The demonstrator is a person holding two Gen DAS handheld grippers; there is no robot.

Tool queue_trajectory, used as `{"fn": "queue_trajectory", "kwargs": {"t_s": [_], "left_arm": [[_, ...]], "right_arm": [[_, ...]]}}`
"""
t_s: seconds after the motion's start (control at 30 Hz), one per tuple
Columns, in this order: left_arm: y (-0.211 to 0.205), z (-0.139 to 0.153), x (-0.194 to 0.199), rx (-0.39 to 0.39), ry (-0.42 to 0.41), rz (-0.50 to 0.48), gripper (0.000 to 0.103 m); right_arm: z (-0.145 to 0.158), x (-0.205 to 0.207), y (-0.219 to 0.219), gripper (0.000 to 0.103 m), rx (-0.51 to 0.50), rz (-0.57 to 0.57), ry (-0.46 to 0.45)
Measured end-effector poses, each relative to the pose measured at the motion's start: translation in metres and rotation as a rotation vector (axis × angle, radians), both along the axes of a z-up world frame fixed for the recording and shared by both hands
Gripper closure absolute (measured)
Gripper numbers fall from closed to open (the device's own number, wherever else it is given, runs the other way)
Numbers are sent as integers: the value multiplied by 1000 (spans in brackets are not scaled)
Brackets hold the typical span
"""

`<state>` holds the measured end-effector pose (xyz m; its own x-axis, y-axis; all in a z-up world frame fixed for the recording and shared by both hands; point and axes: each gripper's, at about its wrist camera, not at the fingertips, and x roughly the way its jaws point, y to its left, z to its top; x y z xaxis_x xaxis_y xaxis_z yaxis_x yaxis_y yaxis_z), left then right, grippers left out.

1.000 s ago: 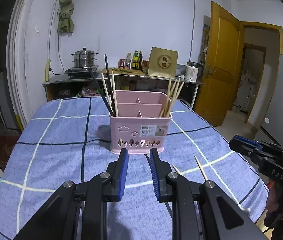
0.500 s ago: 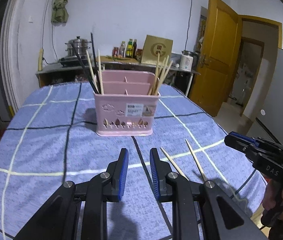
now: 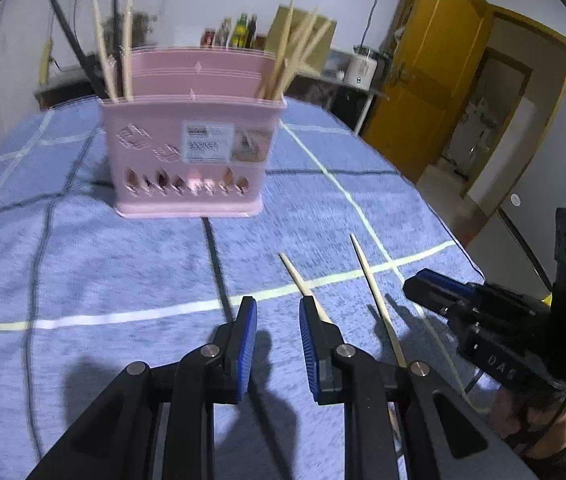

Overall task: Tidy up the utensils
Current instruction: 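Grasp a bamboo chopstick with the left gripper while the right reaches for another, then grasp a bamboo chopstick with the right gripper while the left holds its chopstick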

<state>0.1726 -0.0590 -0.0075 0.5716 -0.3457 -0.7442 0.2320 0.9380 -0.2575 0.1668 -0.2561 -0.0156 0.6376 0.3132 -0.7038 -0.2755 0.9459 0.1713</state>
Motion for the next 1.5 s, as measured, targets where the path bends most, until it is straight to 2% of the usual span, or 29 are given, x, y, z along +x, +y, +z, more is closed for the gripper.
{"fn": "queue_trajectory", "kwargs": {"t_s": [0.13, 0.33, 0.5, 0.57, 0.67, 0.87, 0.97, 1.17, 1.5], "left_arm": [[-15, -16, 17, -18, 61, -11, 82], [-34, -31, 30, 2, 99, -16, 82], [-44, -32, 34, 64, 56, -21, 82], [-50, -33, 35, 117, 34, -26, 88], [-54, -34, 36, 159, 14, -51, 91], [-45, -33, 39, 230, -4, -140, 96], [-32, -31, 42, 278, -10, -142, 97], [-15, -31, 52, 274, 14, -106, 96], [-40, -34, 76, 319, 27, -115, 96]], "right_arm": [[-10, 6, -1, 85, 6, 7, 34], [-17, 10, 3, 85, 2, 32, 59], [-22, 17, 5, 85, -10, 39, 95], [-23, 17, 7, 87, -28, 41, 98], [-23, 16, 8, 92, -54, 57, 96], [-22, 15, -1, 92, -77, 100, 106], [-22, 16, -5, 92, -85, 119, 115], [-21, 31, -3, 91, -96, 79, 121], [-20, 63, 3, 91, -98, 25, 155]]}}
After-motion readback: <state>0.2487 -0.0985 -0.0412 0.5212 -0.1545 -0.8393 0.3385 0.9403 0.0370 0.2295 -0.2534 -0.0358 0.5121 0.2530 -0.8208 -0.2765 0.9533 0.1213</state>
